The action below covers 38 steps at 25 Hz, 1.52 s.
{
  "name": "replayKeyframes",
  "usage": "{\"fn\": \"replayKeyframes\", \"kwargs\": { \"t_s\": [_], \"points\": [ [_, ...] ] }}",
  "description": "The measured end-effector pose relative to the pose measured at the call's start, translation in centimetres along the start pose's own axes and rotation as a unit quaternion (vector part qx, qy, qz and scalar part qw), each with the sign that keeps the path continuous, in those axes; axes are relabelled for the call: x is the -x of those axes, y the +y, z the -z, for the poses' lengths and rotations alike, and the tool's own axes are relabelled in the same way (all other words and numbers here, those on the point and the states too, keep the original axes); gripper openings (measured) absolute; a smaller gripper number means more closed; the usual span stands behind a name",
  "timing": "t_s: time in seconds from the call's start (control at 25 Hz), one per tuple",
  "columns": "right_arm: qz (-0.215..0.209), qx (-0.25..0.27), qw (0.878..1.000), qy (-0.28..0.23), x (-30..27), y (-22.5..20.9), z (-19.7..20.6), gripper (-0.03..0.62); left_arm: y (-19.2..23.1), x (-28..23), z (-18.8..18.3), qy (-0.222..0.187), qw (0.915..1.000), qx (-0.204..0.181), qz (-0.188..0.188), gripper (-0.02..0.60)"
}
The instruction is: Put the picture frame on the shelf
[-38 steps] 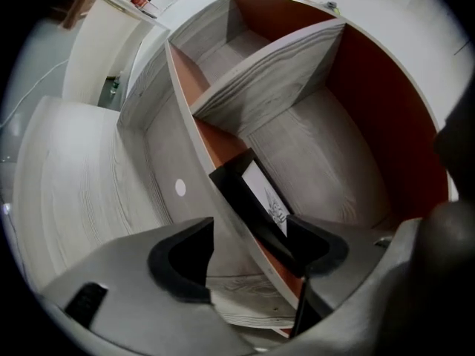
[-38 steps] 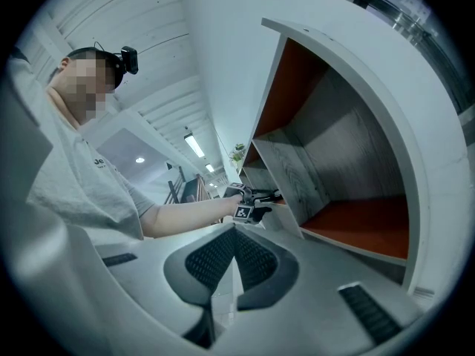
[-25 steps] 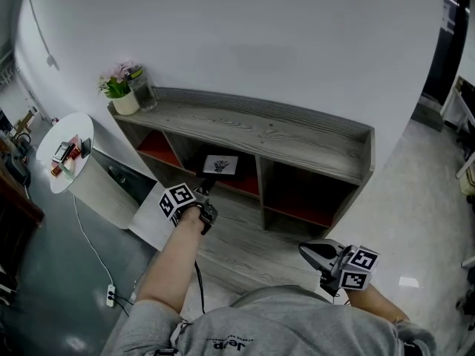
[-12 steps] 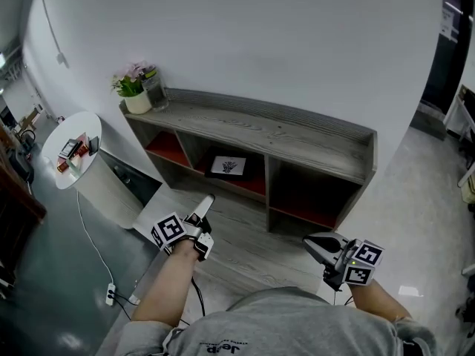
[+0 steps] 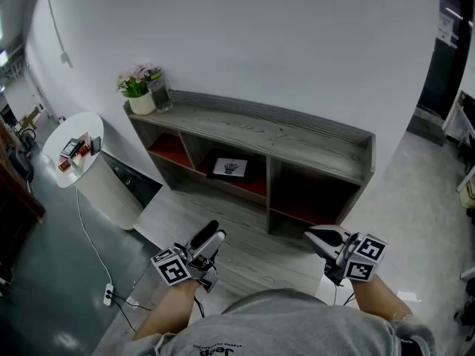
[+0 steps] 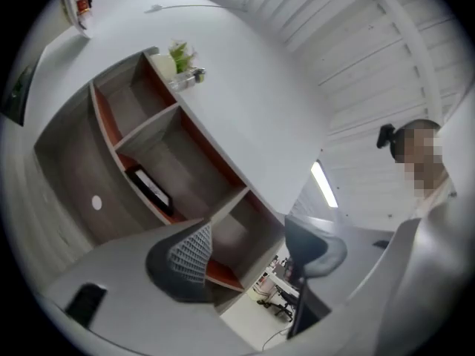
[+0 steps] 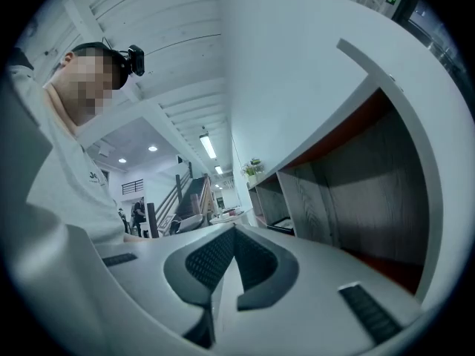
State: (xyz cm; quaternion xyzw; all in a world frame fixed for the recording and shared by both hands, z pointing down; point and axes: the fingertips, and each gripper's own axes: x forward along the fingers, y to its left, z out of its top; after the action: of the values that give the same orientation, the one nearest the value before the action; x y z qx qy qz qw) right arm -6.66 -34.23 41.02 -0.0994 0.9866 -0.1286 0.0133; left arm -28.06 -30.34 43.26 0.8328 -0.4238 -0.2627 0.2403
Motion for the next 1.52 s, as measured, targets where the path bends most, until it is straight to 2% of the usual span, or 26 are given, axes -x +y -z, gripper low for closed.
{"fn": "replayKeyframes", "kwargs": {
  "t_s": [0.2, 0.52, 0.76, 1.0, 1.16, 1.52],
  "points": [
    [-0.009, 0.011, 1.000, -0.001, -0.5, 0.6, -1.2, 0.018, -3.4, 0.8, 2.9, 0.016, 0.9968, -0.061, 0.049, 0.200],
    [0.001, 0.017, 1.000, -0.008, -1.0, 0.7, -2.5, 0.020, -4.9, 1.3, 4.1, 0.031, 0.9883, -0.143, 0.043, 0.015],
    [0.016, 0.017, 1.000, 0.006, -1.1, 0.5, -1.1, 0.020, -4.7, 0.8, 4.2, 0.052, 0.9786, -0.199, 0.016, 0.011],
    [0.028, 0.008, 0.999, 0.029, -1.3, 0.2, 2.6, 0.018, -4.3, -0.4, 5.3, 0.096, 0.9572, -0.273, -0.016, 0.011],
    [0.042, 0.020, 0.998, 0.045, -1.2, -0.7, 4.0, 0.018, -3.9, -0.8, 6.4, 0.114, 0.9554, -0.272, -0.014, 0.009],
    [0.057, 0.046, 0.996, 0.050, -0.6, -1.5, 4.1, 0.012, -4.3, -1.8, 7.2, 0.127, 0.9503, -0.284, 0.003, 0.009]
  ]
}}
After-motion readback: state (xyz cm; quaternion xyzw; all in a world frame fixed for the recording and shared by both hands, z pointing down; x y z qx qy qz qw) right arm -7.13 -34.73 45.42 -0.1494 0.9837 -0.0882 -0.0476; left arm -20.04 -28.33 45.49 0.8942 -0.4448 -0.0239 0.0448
